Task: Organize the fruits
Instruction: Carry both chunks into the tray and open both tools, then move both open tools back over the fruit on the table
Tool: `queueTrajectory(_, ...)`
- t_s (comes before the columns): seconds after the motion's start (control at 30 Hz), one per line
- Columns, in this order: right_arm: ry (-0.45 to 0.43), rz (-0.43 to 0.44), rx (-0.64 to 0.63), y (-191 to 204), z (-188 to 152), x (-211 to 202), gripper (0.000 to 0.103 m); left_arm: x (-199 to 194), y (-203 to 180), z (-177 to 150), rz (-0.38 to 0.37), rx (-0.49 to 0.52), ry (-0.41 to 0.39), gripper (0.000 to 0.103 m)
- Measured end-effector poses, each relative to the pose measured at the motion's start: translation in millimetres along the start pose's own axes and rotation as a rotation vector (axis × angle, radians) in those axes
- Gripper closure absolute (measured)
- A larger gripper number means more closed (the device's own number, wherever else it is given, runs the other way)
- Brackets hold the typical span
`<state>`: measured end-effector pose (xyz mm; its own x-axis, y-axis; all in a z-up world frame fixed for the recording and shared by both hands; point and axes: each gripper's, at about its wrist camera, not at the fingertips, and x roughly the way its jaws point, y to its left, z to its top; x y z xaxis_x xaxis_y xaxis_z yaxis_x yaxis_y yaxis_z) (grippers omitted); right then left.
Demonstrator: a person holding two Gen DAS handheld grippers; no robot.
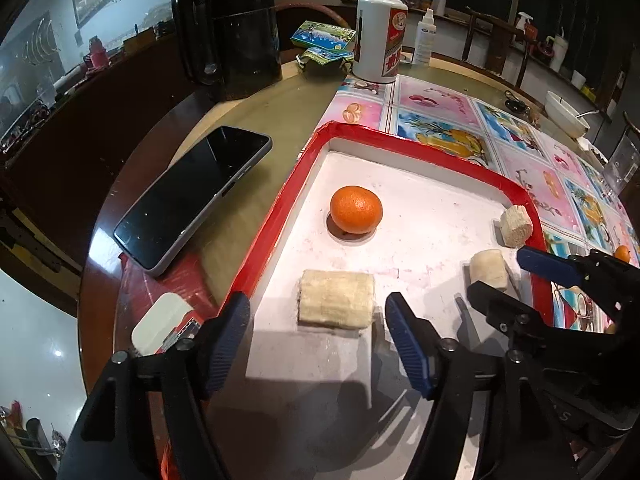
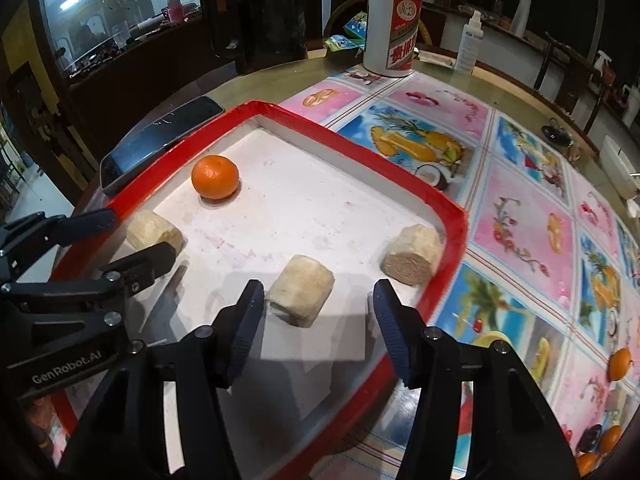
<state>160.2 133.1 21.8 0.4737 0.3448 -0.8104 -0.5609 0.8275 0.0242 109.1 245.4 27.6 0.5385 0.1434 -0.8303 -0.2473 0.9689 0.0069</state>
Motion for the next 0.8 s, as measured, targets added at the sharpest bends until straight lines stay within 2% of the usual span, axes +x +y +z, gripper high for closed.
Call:
queueTrajectory(0.2, -0.014, -0.016, -0.004, -2, -9, -15, 0.037, -10, -5, -7, 0.012, 0.009, -0.015, 0.027)
queueTrajectory(0.57, -0.050, 0.015, -0.013, -4, -33, -56, 0.037, -38, -20, -23, 0.019, 0.023, -0.045, 0.027)
queueTrajectory(0.8, -0.062, 0.046, 0.014, -22, -66, -89, 0.037, -60, -46, -41, -0.013, 0.058, -0.061, 0.027)
